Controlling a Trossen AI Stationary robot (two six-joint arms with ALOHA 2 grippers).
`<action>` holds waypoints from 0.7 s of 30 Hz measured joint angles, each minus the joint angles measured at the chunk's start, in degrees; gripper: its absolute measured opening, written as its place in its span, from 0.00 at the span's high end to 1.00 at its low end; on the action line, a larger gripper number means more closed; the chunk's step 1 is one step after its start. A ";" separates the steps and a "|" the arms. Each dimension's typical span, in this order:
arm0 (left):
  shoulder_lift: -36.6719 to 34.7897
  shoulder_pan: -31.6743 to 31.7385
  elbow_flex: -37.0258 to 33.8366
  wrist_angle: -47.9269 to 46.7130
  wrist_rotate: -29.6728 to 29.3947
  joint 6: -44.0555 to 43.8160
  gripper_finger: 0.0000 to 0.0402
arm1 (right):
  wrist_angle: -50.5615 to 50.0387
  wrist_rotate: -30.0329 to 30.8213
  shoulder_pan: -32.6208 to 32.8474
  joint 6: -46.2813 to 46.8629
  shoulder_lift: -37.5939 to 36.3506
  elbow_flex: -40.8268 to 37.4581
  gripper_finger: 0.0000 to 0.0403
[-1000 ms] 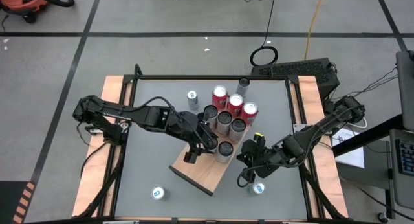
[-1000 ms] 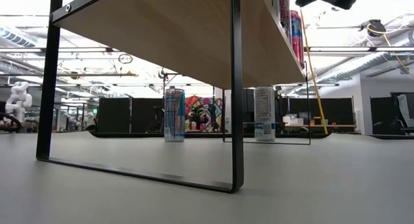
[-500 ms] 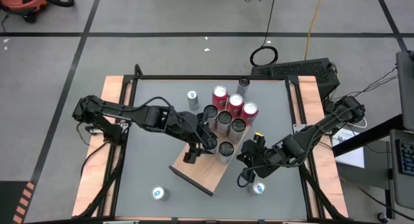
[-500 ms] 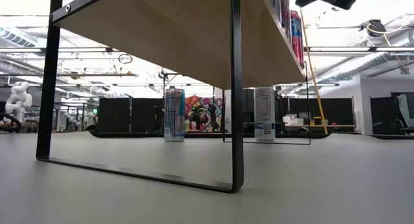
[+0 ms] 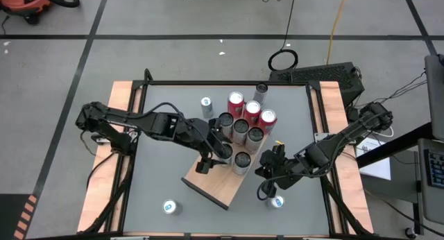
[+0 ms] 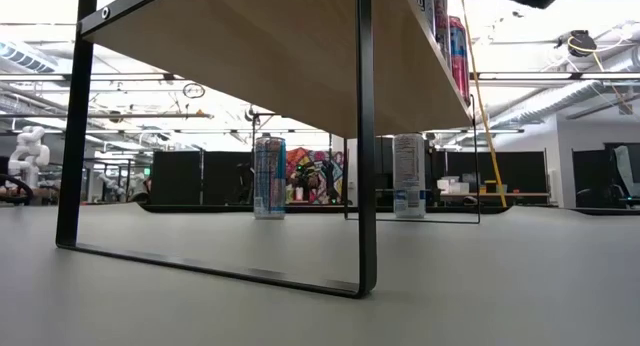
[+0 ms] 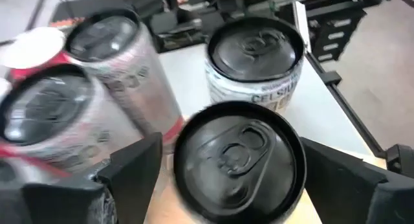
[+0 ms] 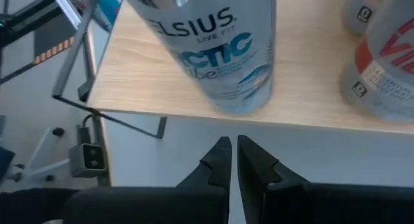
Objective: Place canned beverage on shelf
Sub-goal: Put the white blue soda can on the shelf aligned with the other white blue soda cans
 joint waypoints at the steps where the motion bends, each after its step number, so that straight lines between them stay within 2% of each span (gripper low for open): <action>1: -0.44 0.00 0.00 0.02 -0.59 -0.10 0.15 | -0.13 -0.12 0.00 0.41 -0.47 0.00 1.00; 10: -6.05 -0.73 0.02 -3.10 -4.21 -1.12 0.15 | -1.02 -0.13 -0.02 -1.21 -6.88 0.01 1.00; 14: -8.89 -1.80 0.09 -4.53 -4.61 -4.71 0.15 | -2.39 -0.11 -0.02 -3.47 -9.56 0.04 1.00; 21: -9.12 -2.23 0.09 -15.57 -8.43 -12.03 0.15 | -7.48 -0.05 -0.02 -5.09 -11.74 0.04 1.00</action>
